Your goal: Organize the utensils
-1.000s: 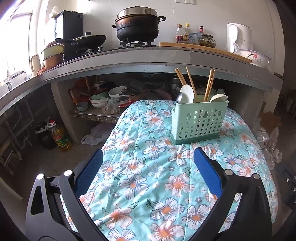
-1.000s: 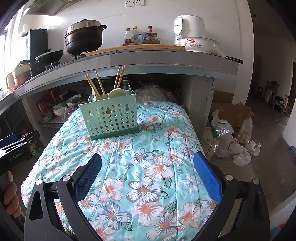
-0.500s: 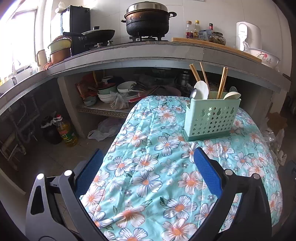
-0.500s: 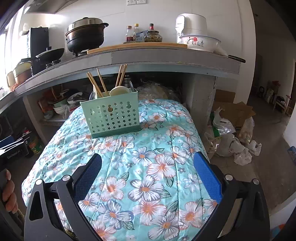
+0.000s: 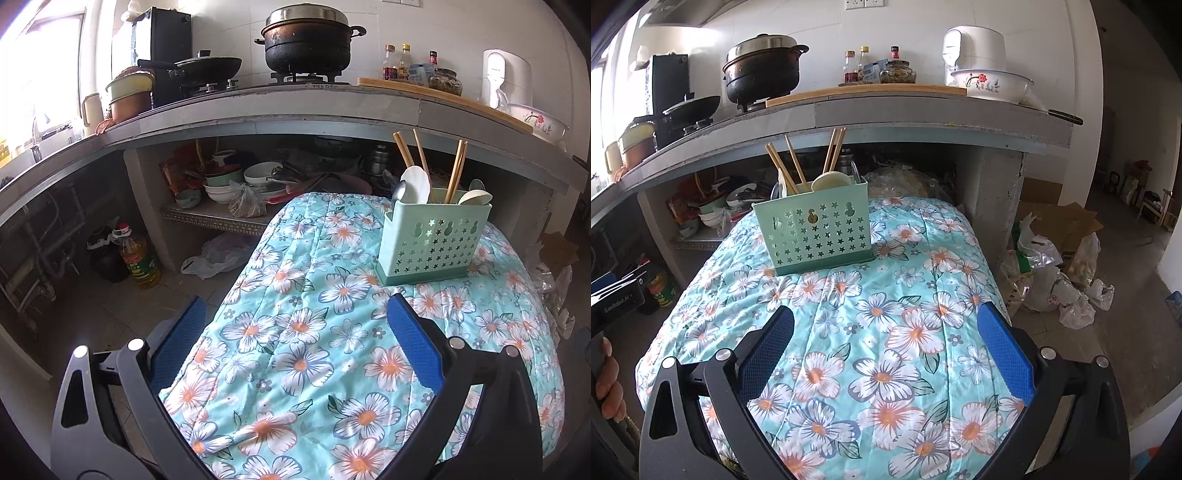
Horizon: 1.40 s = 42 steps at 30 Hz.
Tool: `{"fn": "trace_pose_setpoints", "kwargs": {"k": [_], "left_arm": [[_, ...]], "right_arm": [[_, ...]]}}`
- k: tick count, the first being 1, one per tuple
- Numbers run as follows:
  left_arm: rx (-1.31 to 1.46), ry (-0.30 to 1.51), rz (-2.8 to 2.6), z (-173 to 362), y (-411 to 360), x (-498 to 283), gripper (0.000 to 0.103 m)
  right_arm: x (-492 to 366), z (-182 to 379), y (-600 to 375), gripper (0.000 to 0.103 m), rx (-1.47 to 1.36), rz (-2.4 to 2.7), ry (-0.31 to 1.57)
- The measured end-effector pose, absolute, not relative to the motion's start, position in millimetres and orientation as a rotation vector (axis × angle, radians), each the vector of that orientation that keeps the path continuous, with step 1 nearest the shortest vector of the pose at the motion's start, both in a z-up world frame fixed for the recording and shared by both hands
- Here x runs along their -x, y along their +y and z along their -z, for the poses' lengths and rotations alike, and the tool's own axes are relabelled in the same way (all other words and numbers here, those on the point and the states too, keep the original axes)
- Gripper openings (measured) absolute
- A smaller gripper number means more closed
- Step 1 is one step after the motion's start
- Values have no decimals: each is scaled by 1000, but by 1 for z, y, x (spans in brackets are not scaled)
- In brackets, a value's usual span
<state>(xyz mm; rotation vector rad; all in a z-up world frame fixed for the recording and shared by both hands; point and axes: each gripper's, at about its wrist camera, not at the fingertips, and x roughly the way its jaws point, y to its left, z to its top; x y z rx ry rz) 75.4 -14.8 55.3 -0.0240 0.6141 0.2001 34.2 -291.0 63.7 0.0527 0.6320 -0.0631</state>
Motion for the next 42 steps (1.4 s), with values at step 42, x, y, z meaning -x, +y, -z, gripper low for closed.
{"fn": "trace_pose_setpoints", "kwargs": {"k": [42], "left_arm": [[0,609,-193,-58,-16,-75,95]], "right_arm": [[-30,-73,-311,97,-54,111,605]]}}
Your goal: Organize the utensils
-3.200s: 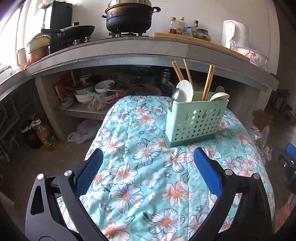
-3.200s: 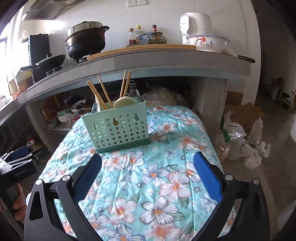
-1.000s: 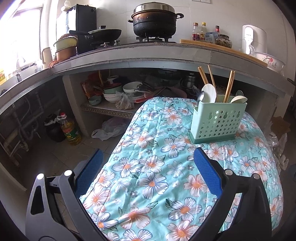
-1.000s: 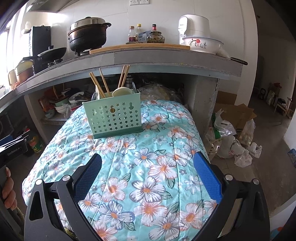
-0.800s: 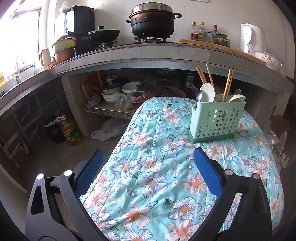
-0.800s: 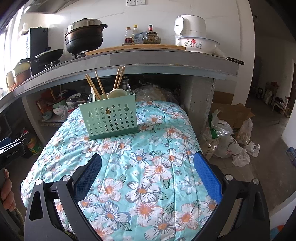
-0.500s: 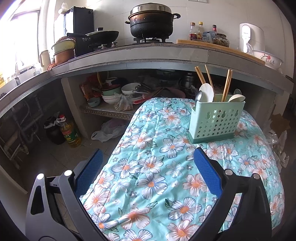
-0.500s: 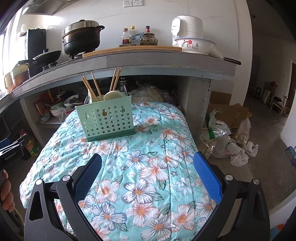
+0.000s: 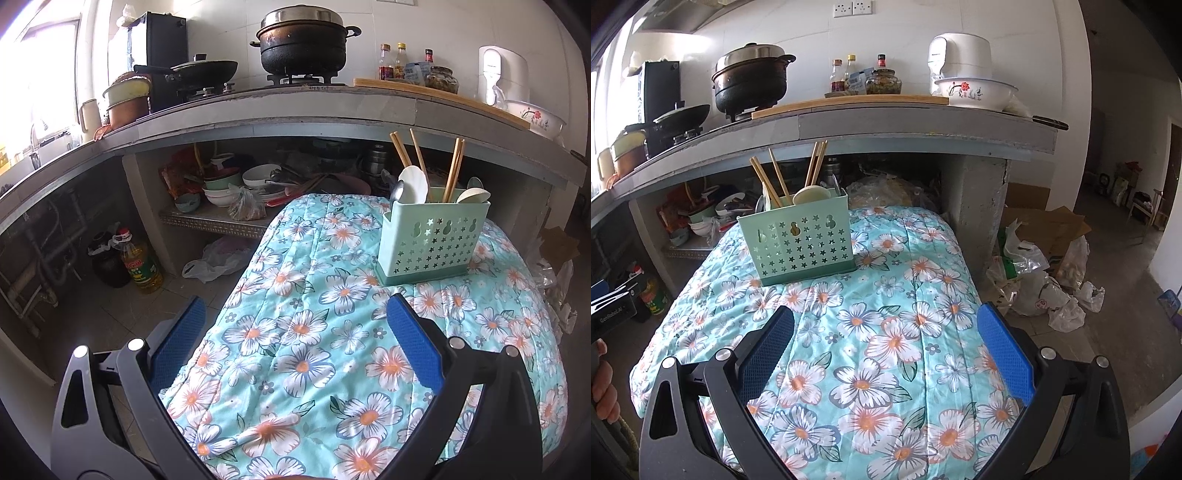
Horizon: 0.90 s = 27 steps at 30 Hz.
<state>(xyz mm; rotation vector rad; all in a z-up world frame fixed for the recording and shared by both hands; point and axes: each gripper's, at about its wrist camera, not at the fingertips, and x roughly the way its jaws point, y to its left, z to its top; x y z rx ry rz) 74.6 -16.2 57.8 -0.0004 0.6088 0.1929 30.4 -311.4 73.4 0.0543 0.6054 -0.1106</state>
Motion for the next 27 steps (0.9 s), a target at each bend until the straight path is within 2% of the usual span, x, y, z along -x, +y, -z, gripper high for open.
{"fn": "trace_pose_setpoints", "kwargs": {"k": [27], "left_arm": [[-22,612,-178,-57,-19,-75,95]], "right_arm": [[-30,-75,-305,97,-36,86,602]]}}
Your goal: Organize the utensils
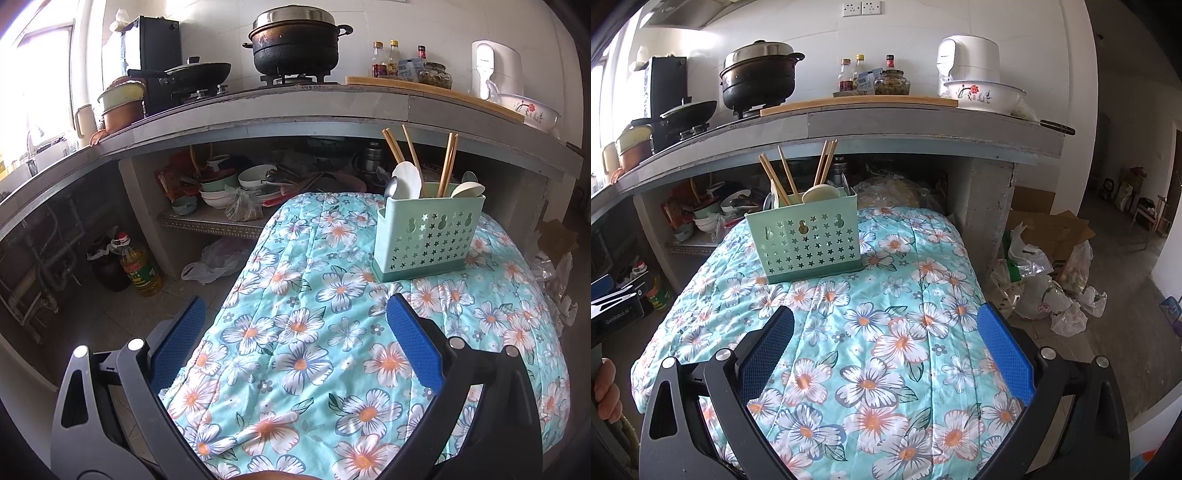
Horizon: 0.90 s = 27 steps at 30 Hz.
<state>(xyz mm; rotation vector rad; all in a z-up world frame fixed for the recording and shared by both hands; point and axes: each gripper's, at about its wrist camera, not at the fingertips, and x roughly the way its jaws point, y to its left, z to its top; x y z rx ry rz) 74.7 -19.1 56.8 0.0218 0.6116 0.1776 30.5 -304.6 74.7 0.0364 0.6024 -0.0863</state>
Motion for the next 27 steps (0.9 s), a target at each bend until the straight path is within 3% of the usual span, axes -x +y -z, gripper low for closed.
{"fn": "trace_pose_setpoints", "kwargs": {"k": [27], "left_arm": [[-22,623,-172,-55,-19,-76,95]], "right_arm": [[-31,-75,-303,97,-30,75,603]]}}
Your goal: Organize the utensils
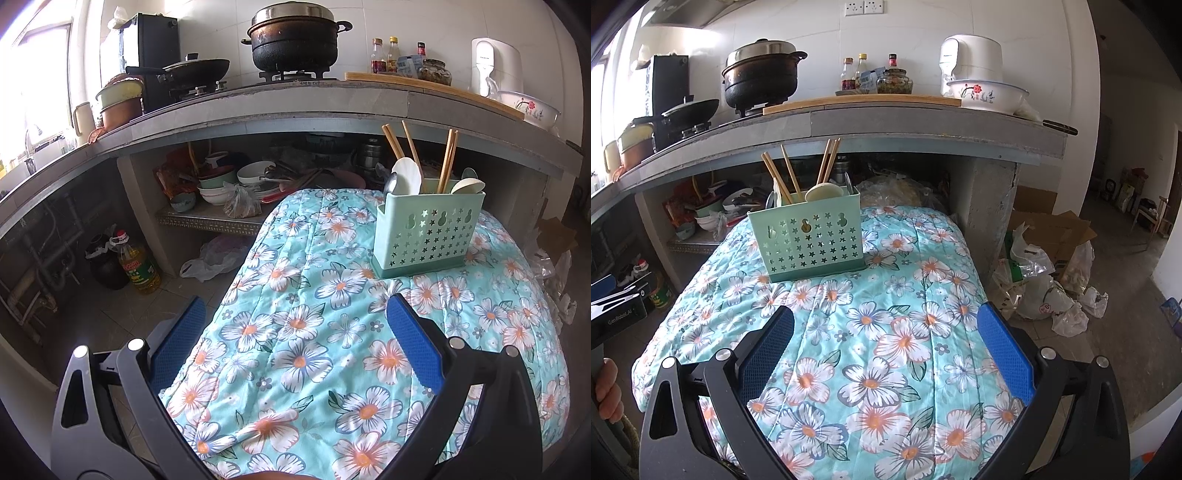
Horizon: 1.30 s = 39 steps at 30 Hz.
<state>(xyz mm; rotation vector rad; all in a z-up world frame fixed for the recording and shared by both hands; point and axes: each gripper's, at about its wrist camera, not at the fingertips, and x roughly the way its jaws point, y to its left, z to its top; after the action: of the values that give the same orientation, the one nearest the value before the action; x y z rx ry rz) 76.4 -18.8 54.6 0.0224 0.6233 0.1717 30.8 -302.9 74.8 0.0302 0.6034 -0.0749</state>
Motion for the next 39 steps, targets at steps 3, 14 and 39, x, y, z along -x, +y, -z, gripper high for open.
{"fn": "trace_pose_setpoints", "kwargs": {"k": [3,14,39], "left_arm": [[-22,622,-172,-55,-19,-76,95],[-26,626,-168,-54,-20,-76,95],[-28,627,-167,-55,-21,-77,95]], "right_arm": [[-31,-75,-303,97,-30,74,603],[-32,-75,-303,97,-29,70,604],[-33,-75,-303,97,-27,63,608]]}}
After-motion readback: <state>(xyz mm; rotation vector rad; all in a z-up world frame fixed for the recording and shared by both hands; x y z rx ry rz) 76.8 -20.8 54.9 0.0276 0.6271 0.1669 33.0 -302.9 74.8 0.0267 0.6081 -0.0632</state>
